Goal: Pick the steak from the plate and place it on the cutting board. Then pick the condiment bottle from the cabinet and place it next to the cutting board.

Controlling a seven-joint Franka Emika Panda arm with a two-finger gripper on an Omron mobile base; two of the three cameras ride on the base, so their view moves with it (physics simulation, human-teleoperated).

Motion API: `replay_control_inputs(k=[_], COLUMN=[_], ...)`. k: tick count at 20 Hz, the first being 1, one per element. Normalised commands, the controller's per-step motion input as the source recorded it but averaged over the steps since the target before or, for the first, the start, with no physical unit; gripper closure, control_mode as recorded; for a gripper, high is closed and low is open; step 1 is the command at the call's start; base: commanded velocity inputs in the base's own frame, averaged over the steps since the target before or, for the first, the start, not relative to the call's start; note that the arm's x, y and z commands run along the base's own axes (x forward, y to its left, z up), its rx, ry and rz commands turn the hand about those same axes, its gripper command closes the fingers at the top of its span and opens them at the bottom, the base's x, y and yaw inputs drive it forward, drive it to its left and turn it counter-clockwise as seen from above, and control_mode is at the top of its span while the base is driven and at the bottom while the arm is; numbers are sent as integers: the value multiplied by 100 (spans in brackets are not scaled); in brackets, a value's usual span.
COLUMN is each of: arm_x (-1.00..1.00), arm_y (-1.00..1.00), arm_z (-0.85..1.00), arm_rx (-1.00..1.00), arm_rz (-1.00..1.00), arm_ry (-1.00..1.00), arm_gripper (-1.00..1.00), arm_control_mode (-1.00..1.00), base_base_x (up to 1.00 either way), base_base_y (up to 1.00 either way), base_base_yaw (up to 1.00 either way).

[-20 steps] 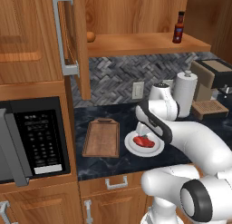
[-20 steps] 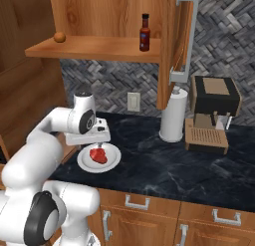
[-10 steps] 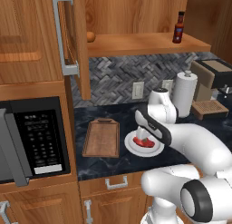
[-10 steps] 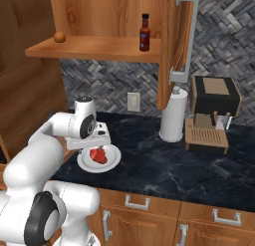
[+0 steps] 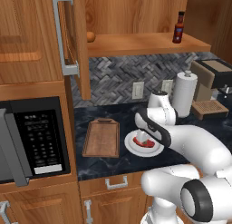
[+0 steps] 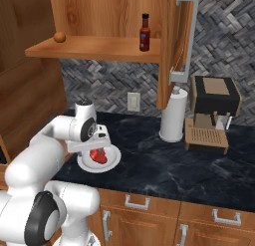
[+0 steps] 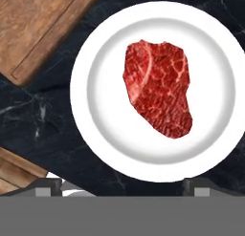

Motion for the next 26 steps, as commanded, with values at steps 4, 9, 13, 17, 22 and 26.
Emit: replay_control_inputs(k=[4,9,13,17,22,26], arm_x=[1,4,7,13,18,18], arm_y=[-5,-9,-9,-6,-5,-5], arm_z=[-14,-13,-10,-11,-12,-10], arm_rx=[0,0,0,0,0,0], arm_rz=[4,4,3,2,2,2], arm_ry=[0,0,0,0,0,0], arm_gripper=[-100,-100,-100,-100,-100,-100], arm_control_mode=[-100,-100,-100,-100,-100,-100], base_base_x=[0,0,0,0,0,0], base_base_y=[0,0,0,0,0,0], base_base_yaw=[0,0,0,0,0,0])
